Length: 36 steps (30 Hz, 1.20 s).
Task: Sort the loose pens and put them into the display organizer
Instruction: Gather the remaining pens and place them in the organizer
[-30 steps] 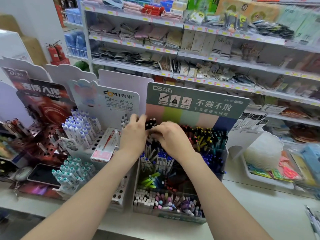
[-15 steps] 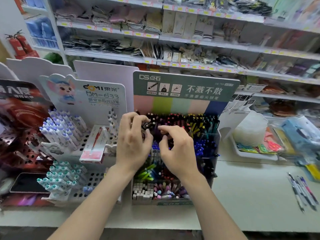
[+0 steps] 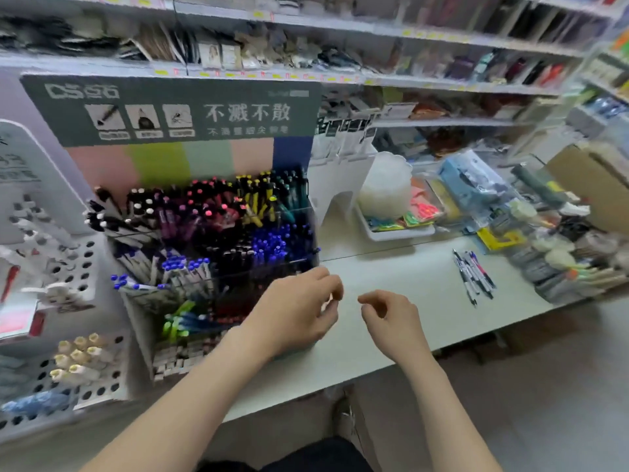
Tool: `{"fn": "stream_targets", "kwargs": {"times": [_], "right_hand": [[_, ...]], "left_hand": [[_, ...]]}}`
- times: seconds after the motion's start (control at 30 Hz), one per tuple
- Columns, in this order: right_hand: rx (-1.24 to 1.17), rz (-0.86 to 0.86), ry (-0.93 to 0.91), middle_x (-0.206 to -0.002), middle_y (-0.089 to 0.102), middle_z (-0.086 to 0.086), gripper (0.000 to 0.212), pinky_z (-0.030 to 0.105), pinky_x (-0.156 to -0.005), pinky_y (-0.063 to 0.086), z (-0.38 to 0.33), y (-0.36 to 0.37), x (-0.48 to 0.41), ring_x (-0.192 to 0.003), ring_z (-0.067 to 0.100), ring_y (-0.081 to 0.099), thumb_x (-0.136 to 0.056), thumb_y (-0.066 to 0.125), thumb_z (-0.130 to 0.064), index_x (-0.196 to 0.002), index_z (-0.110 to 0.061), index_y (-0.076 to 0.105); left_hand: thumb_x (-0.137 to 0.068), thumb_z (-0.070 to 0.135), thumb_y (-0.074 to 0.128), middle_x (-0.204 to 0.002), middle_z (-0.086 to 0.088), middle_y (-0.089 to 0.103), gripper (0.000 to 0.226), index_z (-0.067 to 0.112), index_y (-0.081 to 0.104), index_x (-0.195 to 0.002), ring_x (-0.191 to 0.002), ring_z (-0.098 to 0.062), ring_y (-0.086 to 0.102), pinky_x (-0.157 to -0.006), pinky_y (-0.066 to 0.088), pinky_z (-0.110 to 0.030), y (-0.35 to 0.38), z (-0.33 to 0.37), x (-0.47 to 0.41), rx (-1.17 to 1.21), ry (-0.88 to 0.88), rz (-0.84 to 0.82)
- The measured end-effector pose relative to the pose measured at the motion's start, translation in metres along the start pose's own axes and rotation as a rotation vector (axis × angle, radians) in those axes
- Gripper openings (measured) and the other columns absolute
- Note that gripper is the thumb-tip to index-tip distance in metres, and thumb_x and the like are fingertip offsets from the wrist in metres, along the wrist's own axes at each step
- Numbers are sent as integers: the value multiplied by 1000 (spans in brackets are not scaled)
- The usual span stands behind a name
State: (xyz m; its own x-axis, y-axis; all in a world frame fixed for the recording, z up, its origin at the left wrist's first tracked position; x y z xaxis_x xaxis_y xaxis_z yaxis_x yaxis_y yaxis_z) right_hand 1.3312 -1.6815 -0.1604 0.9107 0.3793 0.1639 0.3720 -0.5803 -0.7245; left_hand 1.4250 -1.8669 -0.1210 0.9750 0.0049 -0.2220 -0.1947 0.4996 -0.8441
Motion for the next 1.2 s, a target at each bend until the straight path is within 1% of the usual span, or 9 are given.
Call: {"fn": "stream_targets", "kwargs": {"times": [0.1,0.3,0.43,0.53,0.67,0.9,0.97,1.07,1.2], "right_hand": [[-11,-18,45,-93,74,-14,26,-1,-67,40,36,-23,-30,-88,-8,63,-97,58,-18,-111,-28,78],[-32,-33,85,-100,72,-6,30,4,-68,40,129,-83,-97,-89,-2,63,-98,57,-19,-122,-23,74],[-24,-30,110,-111,71,1,35,30,-85,55,203,-119,-141,-101,15,67,-102,55,-20,-134,-19,66],[101,-35,125,-135,65,9,45,42,-103,51,263,-137,-172,-126,27,60,-103,54,-26,-146,-14,55],[341,-4,224,-139,56,16,54,45,-101,45,336,-160,-212,-128,35,52,-101,57,-39,-145,-8,49],[481,-26,325,-165,14,17,124,53,-120,29,407,-161,-278,-152,38,21,-73,78,-60,-164,-17,5],[433,-35,381,-166,13,15,132,54,-118,30,415,-158,-297,-151,39,21,-70,78,-61,-166,-17,-1],[481,-34,332,-159,25,11,116,50,-107,38,417,-152,-319,-138,36,33,-80,69,-60,-165,-11,7],[566,38,154,-144,44,16,70,46,-96,44,408,-132,-330,-123,37,46,-97,57,-32,-156,-4,32]], "left_hand": [[-102,36,51,-107,11,61,17,33,61,-115,-91,-12,61,-76,52,-37,39,29,-51,-42,33,-143],[-105,36,50,-120,3,64,26,29,61,-127,-113,-22,61,-85,50,-38,146,68,-163,-128,-54,-446],[-107,35,51,-129,-2,59,31,25,59,-135,-118,-25,59,-96,52,-42,213,97,-224,-131,-90,-616],[-107,35,51,-136,-3,53,34,25,58,-138,-118,-27,59,-100,51,-44,259,114,-260,-130,-109,-681],[-106,35,51,-141,-4,47,35,26,57,-139,-122,-30,55,-102,49,-46,310,126,-291,-128,-134,-737],[-105,31,49,-140,-3,46,34,26,58,-138,-122,-28,56,-102,48,-42,365,118,-312,-71,-268,-795],[-105,30,49,-140,-2,46,34,27,59,-137,-119,-27,58,-102,49,-42,374,112,-313,-58,-301,-806],[-105,30,48,-137,1,45,33,28,59,-136,-115,-26,58,-104,48,-42,382,107,-314,-34,-349,-808],[-103,29,49,-131,2,49,31,29,62,-131,-110,-25,60,-103,49,-42,388,105,-315,10,-385,-779]]}}
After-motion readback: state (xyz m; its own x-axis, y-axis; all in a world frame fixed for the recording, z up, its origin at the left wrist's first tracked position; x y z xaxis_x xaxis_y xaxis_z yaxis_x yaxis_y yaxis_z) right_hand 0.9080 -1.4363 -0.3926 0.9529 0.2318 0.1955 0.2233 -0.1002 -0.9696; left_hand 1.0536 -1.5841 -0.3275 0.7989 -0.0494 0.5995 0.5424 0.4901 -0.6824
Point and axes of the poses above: each hand's wrist, its own x-axis away from the middle knuckle, its own y-axis out of the palm, z = x × y, the point moved 3 cm from there along -x, towards the middle knuckle
